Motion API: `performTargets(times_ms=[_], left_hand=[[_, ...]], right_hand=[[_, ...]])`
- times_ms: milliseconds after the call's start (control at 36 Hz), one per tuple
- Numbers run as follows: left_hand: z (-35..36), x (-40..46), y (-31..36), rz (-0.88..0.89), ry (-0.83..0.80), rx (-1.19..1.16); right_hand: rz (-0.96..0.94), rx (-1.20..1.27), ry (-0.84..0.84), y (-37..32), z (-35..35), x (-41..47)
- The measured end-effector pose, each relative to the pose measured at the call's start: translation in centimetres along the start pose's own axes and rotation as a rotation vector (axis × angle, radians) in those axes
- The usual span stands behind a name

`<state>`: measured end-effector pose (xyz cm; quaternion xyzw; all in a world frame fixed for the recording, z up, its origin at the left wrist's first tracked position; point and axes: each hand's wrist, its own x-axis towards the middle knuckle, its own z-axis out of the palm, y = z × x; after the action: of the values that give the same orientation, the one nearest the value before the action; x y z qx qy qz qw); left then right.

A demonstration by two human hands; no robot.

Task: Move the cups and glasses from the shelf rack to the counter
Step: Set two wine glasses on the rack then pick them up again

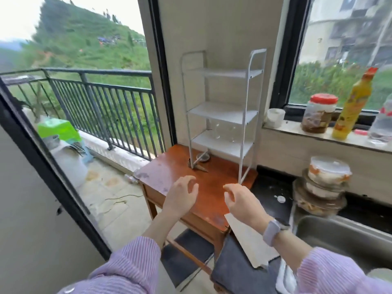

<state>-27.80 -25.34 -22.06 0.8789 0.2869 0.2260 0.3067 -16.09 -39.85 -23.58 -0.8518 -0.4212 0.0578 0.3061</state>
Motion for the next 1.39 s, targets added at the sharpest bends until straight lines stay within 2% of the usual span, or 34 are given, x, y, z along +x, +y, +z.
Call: performTargets(times_ms=[278, 583, 750, 1000, 1111, 1194, 1389], left_hand=[[1.3, 13.0, -4.6, 0.055, -0.022, -0.091], [6.4, 26.5, -8.9, 0.136, -0.173, -0.194], [9.0, 30.5, -9.5, 0.211, -0.227, -0.183], [14.1, 36.3, -8.7, 0.181, -0.24, -0.261], [15.8, 38.5, -8.7, 0.153, -0.257, -0.297], [16.6, 39.9, -8.6, 0.16, -0.287, -0.417], [18.3, 42.3, -7.7, 0.12, -0.312, -0.495]], right_hand=[[0.144, 0.139, 0.012, 0.5, 3.4, 11.8], [0.324, 0.284, 0.281, 2.4, 7.1, 22.7], [0.393, 0.343, 0.375, 3.6, 7.9, 25.6], [0.382, 0.278, 0.462, 7.0, 8.5, 30.6], [0.442, 0.36, 0.504, 8.0, 8.3, 33.6], [0.503, 0.425, 0.521, 8.9, 8.1, 35.6], [0.518, 0.601, 0.57, 11.1, 6.6, 38.2]])
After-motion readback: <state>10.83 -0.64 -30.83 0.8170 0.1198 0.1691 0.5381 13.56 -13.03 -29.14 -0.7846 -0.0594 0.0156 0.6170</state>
